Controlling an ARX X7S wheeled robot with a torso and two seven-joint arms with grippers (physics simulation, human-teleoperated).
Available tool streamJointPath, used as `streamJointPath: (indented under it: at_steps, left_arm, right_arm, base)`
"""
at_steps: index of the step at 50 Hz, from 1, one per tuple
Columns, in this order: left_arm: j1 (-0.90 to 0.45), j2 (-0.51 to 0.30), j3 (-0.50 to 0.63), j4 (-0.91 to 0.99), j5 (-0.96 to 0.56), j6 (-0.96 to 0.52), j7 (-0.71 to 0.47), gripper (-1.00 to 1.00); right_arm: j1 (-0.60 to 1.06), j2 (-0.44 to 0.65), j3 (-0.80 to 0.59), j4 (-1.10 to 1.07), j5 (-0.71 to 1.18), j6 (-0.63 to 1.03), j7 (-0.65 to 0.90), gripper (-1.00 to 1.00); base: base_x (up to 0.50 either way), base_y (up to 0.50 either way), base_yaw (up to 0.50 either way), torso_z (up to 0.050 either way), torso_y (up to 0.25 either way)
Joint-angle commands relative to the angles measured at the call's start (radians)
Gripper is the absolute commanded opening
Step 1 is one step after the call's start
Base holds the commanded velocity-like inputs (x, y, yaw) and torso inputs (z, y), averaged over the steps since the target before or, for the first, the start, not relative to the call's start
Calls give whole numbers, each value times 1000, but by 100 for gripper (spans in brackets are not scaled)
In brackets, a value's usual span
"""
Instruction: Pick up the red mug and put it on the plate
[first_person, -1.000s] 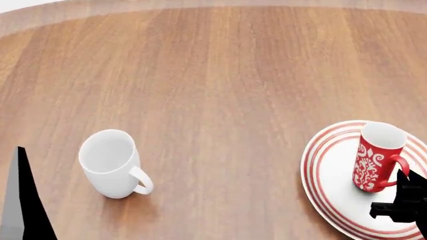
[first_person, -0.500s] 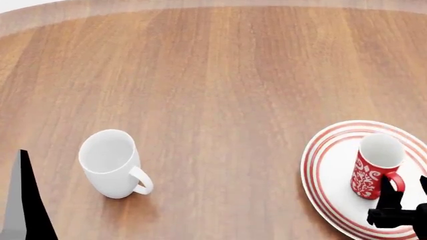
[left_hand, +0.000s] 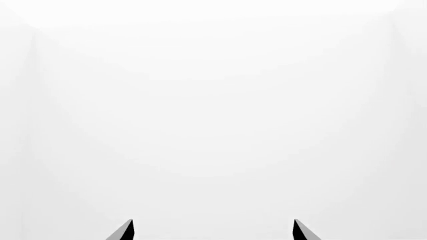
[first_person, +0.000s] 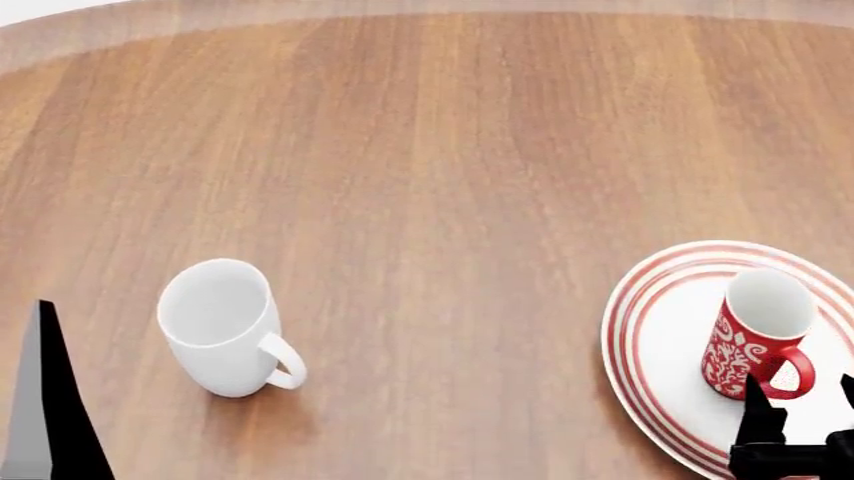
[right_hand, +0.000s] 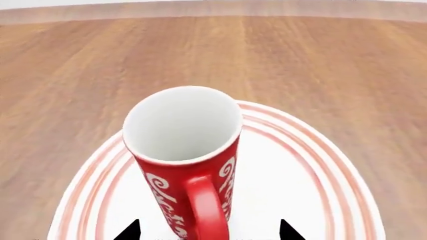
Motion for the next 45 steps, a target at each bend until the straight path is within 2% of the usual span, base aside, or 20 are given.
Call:
streamJointPath:
  at_steps: [1, 14, 20, 27, 45]
  left_arm:
    - [-7, -1, -1, 3, -3, -6, -2, 100]
    - [-16, 1, 6, 4, 0, -15, -4, 100]
    - [-14, 1, 13, 6, 7, -14, -5, 100]
    - [-9, -3, 10, 12, 6, -16, -9, 100]
    - [-2, -8, 13, 14, 4, -10, -12, 100]
  right_arm:
    - [-11, 10, 10, 0, 12, -31, -44, 100]
    - [-52, 24, 30, -27, 38, -139, -152, 100]
    - [-252, -9, 72, -458, 96, 63, -169, 100]
    - [-363, -22, 108, -701, 149, 165, -186, 100]
    - [-501, -30, 171, -1081, 251, 327, -186, 100]
  base:
    - [0, 0, 0, 0, 0]
    - [0, 0, 0, 0, 0]
    - [0, 0, 0, 0, 0]
    - [0, 0, 0, 0, 0]
    - [0, 0, 0, 0, 0]
